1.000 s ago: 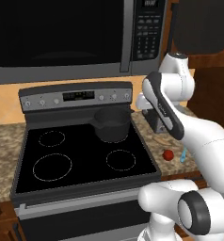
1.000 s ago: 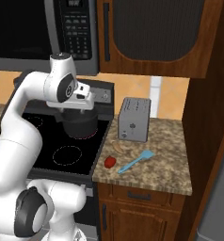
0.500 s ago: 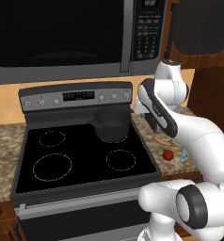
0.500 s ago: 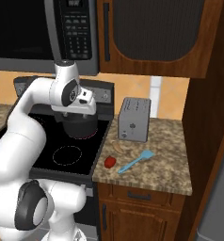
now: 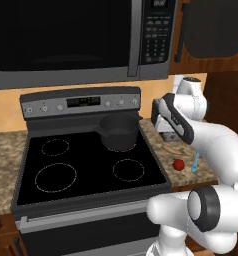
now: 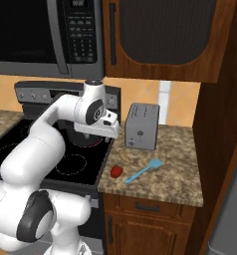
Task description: Put the bell pepper and sweet potato in the pot. Retrieve the spatula and lightly stir the vegetables in the pot.
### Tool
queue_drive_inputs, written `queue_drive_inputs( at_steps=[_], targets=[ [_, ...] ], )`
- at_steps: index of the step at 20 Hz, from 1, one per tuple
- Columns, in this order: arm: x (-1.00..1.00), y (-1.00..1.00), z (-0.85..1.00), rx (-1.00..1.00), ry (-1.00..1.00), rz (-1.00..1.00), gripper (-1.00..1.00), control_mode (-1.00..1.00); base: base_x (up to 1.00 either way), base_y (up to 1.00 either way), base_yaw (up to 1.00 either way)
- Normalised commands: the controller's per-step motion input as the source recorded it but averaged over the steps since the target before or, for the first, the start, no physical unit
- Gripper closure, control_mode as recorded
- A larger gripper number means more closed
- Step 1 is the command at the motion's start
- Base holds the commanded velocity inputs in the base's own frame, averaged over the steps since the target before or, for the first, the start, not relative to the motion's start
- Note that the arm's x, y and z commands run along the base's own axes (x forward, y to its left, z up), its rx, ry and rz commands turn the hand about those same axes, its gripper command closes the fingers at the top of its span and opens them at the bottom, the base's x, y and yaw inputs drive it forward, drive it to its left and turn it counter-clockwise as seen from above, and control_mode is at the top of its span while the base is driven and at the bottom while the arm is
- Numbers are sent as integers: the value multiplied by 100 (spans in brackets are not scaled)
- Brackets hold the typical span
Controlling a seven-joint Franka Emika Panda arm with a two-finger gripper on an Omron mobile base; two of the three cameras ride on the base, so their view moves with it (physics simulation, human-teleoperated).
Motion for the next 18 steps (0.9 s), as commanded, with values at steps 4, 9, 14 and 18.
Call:
queue_drive_inputs(
  at_steps=[4,9,14,18],
  targets=[
    [0,-38,-39,0,3,-3,-100,-100,0,0,0],
    [0,-25,-52,0,4,0,-100,-100,0,0,0],
    [0,-4,-58,0,8,0,-100,-100,0,0,0],
    [0,-15,-47,0,8,0,-100,-100,0,0,0]
  ],
)
